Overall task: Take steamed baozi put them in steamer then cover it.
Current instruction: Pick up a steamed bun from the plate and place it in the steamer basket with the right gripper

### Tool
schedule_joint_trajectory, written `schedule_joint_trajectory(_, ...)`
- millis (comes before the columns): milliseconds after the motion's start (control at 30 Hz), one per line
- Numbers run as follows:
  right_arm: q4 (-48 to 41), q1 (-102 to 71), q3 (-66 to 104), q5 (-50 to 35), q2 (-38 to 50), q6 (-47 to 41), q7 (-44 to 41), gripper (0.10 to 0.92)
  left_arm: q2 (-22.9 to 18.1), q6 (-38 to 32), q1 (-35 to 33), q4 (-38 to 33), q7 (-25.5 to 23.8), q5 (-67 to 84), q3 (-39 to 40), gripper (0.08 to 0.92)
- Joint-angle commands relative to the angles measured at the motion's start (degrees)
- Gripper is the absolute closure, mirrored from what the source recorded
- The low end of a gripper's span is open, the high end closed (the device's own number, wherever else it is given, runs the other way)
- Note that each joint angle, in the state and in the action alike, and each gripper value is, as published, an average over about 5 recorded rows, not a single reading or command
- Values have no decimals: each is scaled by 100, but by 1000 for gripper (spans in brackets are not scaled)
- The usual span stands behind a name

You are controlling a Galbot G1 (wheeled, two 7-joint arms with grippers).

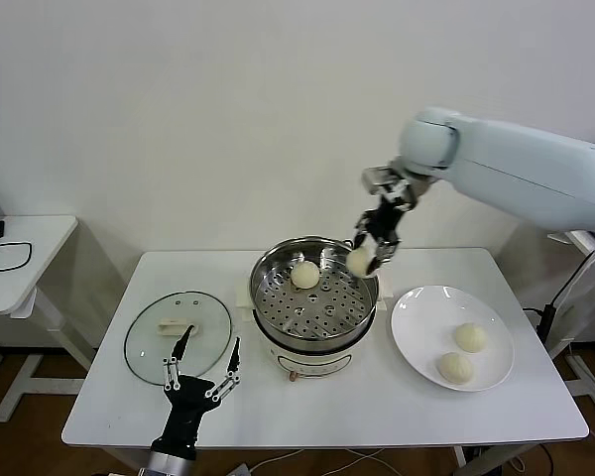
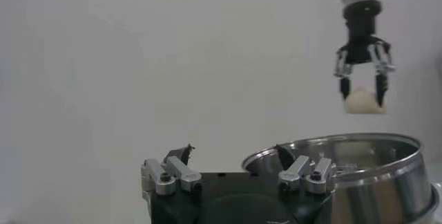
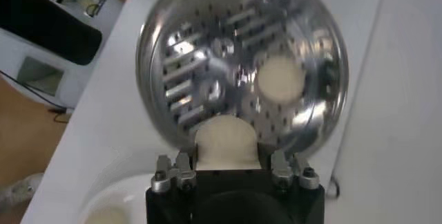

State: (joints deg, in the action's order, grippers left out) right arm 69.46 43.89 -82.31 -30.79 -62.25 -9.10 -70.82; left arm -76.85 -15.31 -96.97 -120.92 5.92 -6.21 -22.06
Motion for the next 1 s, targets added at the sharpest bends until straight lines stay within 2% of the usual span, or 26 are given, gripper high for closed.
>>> schedule_joint_trajectory(33, 30, -24, -472, -543, -1517, -484, 680, 420, 8, 17, 49, 24, 14, -2, 23, 177)
schedule_joint_trajectory(367, -680, -596, -534, -248, -2260, -542, 980, 415, -4, -17, 25, 18, 34, 6, -9, 177)
schedule_joint_trajectory(733, -829, -803, -597, -108, -2272, -568, 1102, 410, -6, -42, 24, 24, 44, 11, -18, 177)
schedule_joint_trajectory(1000, -837, -859, -593, -91, -2253, -566, 1172, 353, -7, -64, 14, 15, 50, 15, -59, 177)
